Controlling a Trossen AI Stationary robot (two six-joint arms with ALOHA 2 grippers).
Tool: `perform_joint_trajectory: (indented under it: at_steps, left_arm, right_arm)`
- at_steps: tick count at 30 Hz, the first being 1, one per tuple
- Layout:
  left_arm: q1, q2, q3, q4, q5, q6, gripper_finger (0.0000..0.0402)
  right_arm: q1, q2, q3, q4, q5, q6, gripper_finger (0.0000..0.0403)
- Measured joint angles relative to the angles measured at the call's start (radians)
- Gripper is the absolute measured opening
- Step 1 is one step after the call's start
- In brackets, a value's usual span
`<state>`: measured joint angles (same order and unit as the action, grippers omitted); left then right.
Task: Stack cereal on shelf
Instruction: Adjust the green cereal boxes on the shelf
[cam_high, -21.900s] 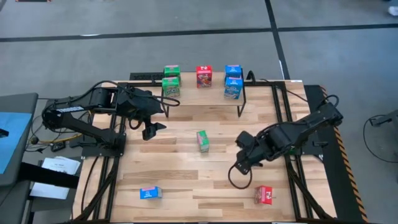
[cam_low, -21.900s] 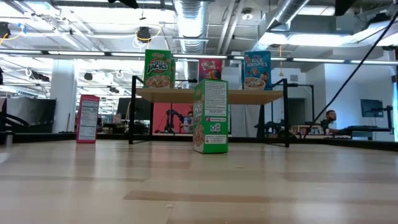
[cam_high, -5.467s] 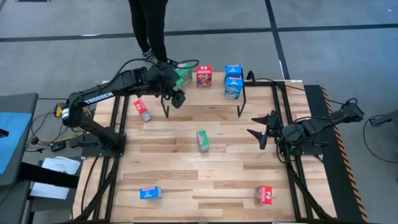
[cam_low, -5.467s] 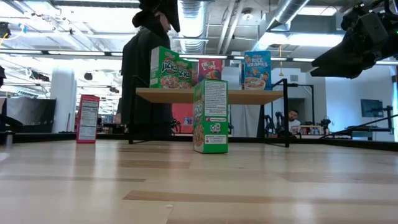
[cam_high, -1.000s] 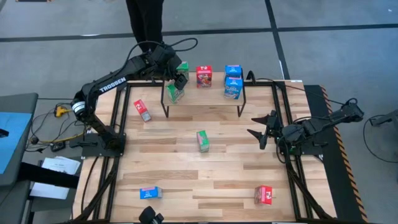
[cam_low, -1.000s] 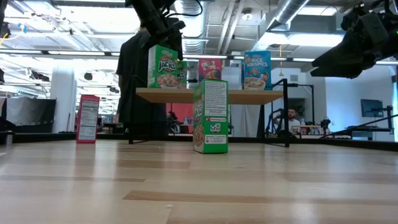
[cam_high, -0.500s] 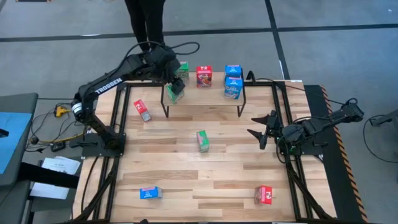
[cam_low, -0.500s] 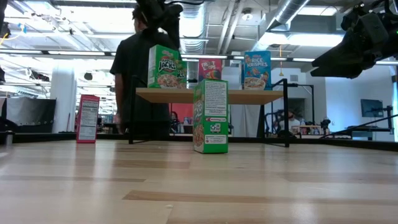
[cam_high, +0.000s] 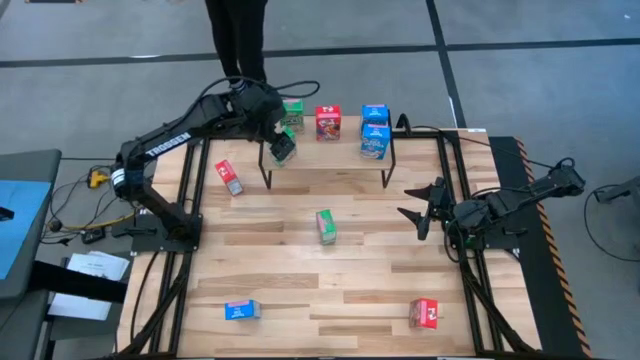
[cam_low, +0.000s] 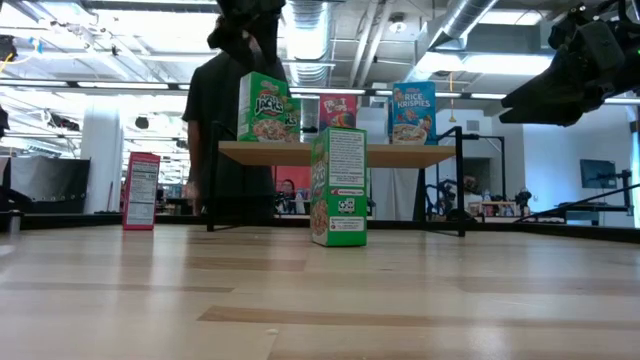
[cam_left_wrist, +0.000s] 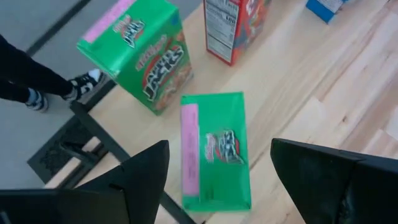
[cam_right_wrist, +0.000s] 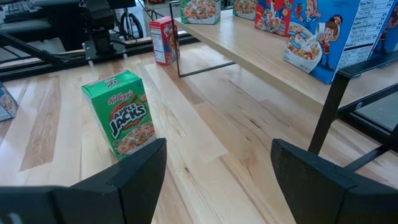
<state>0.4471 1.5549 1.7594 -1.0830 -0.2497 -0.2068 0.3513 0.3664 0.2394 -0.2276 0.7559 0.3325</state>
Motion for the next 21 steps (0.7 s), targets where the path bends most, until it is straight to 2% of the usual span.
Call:
perform_joint_trajectory:
  at_steps: [6, 21]
  left_arm:
    - [0.016, 0.023, -0.001, 0.022, 0.051, 0.010, 0.0270]
    - [0.019, 0.049, -0.001, 0.064, 0.100, 0.053, 0.0270]
  right_arm:
    - [0.000, 0.000, 0.000, 0.000, 0.000, 0.000, 0.0313]
    - [0.000, 0.000, 0.000, 0.000, 0.000, 0.000, 0.0313]
